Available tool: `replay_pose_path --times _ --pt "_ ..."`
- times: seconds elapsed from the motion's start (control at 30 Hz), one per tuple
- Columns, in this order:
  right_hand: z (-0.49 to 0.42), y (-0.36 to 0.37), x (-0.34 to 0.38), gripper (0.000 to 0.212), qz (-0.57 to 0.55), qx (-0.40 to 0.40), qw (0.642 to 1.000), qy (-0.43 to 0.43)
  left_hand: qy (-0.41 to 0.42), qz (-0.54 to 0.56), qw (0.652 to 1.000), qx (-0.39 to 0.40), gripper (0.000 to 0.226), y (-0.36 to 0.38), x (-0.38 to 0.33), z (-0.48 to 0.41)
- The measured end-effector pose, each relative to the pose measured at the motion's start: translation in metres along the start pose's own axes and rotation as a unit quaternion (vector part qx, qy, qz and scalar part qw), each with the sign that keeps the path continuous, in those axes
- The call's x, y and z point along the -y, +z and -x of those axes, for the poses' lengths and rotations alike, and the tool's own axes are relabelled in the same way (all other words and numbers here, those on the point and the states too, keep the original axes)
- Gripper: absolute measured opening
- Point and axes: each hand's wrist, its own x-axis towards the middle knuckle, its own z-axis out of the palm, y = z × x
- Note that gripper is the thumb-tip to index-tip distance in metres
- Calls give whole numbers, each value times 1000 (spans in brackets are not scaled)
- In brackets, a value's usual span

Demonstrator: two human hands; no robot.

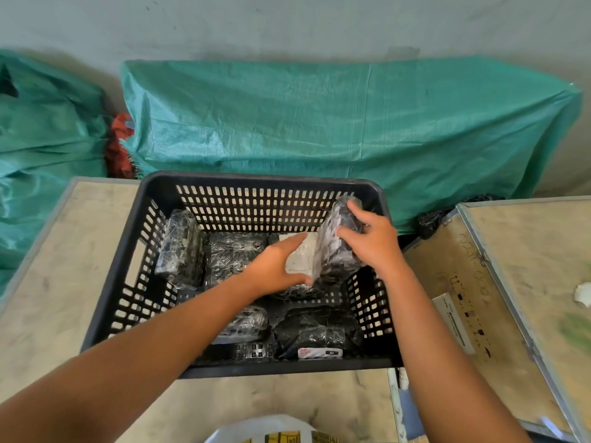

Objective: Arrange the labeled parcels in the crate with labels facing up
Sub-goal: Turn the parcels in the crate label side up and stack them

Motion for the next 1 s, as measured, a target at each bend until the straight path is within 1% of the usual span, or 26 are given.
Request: replay_pose_path --times 0.03,0.07,0.13,0.2,0.27,0.33,0.4,0.47,0.53,0.57,0.63,0.7,0.8,0.87,0.93,1.0 --pt "2 -4 6 71 -51 -8 999 7 21 38 999 8 120 1 -10 3" --pt "4 -6 12 71 -100 -13 995 16 43 52 998 9 128 4 -20 6" --pt "6 -7 23 71 -163 -19 986 23 71 29 997 -27 135 12 -35 7" --pt "7 -6 31 71 -193 -19 981 23 91 -8 990 -105 127 11 -44 8" --pt "7 -6 36 68 -219 -10 975 38 140 -17 977 -161 116 4 -47 10" --pt "8 -7 37 62 -269 9 961 62 190 -1 965 -182 107 -5 -46 11" --pt "8 -10 36 61 -309 22 948 76 204 33 961 -184 101 -15 -45 11" --pt "9 -11 35 56 -292 10 955 59 200 48 959 -197 92 -23 -43 12" --pt "12 -9 31 48 -243 0 970 14 186 77 957 -207 81 -30 -43 13" --pt "14 -8 28 47 -216 2 976 -15 164 110 958 -207 77 -34 -44 13" --pt "14 -5 20 55 -140 12 987 -73 116 184 957 -192 72 -43 -47 11" --pt "11 -4 12 73 -77 40 991 -101 84 236 952 -176 68 -49 -47 8" --pt "4 -4 4 103 -46 119 989 -72 57 337 927 -153 63 -49 -40 9" --pt "0 -1 -3 114 -76 167 982 -50 29 370 918 -138 61 -46 -30 8" --pt "-6 6 -13 113 -95 185 978 -31 -4 357 927 -111 60 -44 -22 4" --pt "-12 16 -24 107 -87 182 979 -12 -39 319 944 -71 59 -38 -15 -2"
